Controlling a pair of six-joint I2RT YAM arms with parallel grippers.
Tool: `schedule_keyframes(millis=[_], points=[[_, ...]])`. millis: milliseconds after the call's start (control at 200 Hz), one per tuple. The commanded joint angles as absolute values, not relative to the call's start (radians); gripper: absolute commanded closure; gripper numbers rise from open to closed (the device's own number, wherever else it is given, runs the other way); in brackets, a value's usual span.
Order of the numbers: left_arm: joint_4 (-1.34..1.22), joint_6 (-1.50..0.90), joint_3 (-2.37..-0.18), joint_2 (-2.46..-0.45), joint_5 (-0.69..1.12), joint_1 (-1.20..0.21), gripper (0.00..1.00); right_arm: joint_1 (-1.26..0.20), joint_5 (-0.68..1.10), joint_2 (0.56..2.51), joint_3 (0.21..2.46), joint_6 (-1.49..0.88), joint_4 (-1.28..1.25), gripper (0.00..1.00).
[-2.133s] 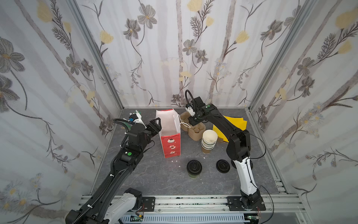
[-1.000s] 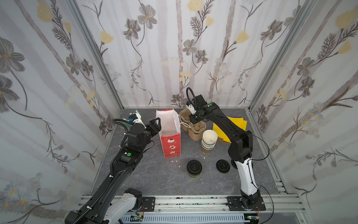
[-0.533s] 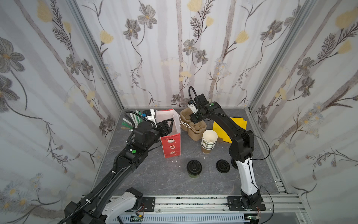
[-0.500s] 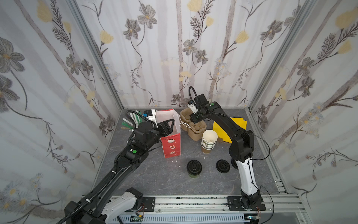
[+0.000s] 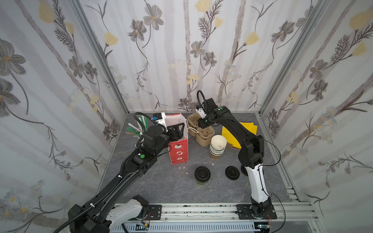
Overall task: Pack a coffee takeout order
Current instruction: Pick up the cup tray from the cup tray, then rotate the takeout bag at the top-left of the table.
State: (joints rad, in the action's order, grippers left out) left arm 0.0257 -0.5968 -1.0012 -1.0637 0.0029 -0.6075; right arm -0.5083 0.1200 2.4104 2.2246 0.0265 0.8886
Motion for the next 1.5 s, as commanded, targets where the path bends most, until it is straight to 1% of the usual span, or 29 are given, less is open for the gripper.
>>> schedule_keyframes(millis=[0, 180, 250, 345, 420, 659, 1034, 1189, 1339, 1494], points=[[0.002, -0.560, -1.044, -1.098, -0.062, -0.678, 0.24, -0.508, 0.104, 2.405, 2.229, 0.022, 0.859, 0.68], [0.001, -0.592, -1.100, -1.192, -0.160, -0.839, 0.27, -0.508, 0.123, 2.408, 2.229, 0.013, 0.856, 0.68], [0.000, -0.629, -1.105, -1.221, -0.200, -0.891, 0.32, -0.508, 0.122, 2.407, 2.229, 0.012, 0.856, 0.68], [-0.001, -0.696, -1.088, -1.249, -0.230, -0.929, 0.39, -0.506, 0.123, 2.406, 2.229, 0.009, 0.854, 0.68], [-0.003, -0.735, -1.068, -1.284, -0.229, -0.948, 0.41, -0.505, 0.123, 2.408, 2.229, 0.004, 0.853, 0.68], [-0.002, -0.758, -1.045, -1.390, -0.210, -0.959, 0.42, -0.505, 0.130, 2.405, 2.229, -0.001, 0.851, 0.68], [0.000, -0.742, -0.988, -1.413, -0.410, -0.924, 0.41, -0.505, 0.131, 2.406, 2.229, 0.001, 0.854, 0.68], [0.000, -0.721, -0.971, -1.414, -0.452, -0.905, 0.41, -0.504, 0.132, 2.405, 2.229, 0.001, 0.855, 0.68], [-0.002, -0.706, -0.967, -1.419, -0.428, -0.898, 0.41, -0.504, 0.132, 2.404, 2.229, 0.001, 0.856, 0.68], [-0.003, -0.667, -0.991, -1.445, -0.350, -0.906, 0.37, -0.505, 0.132, 2.409, 2.229, 0.001, 0.856, 0.68]])
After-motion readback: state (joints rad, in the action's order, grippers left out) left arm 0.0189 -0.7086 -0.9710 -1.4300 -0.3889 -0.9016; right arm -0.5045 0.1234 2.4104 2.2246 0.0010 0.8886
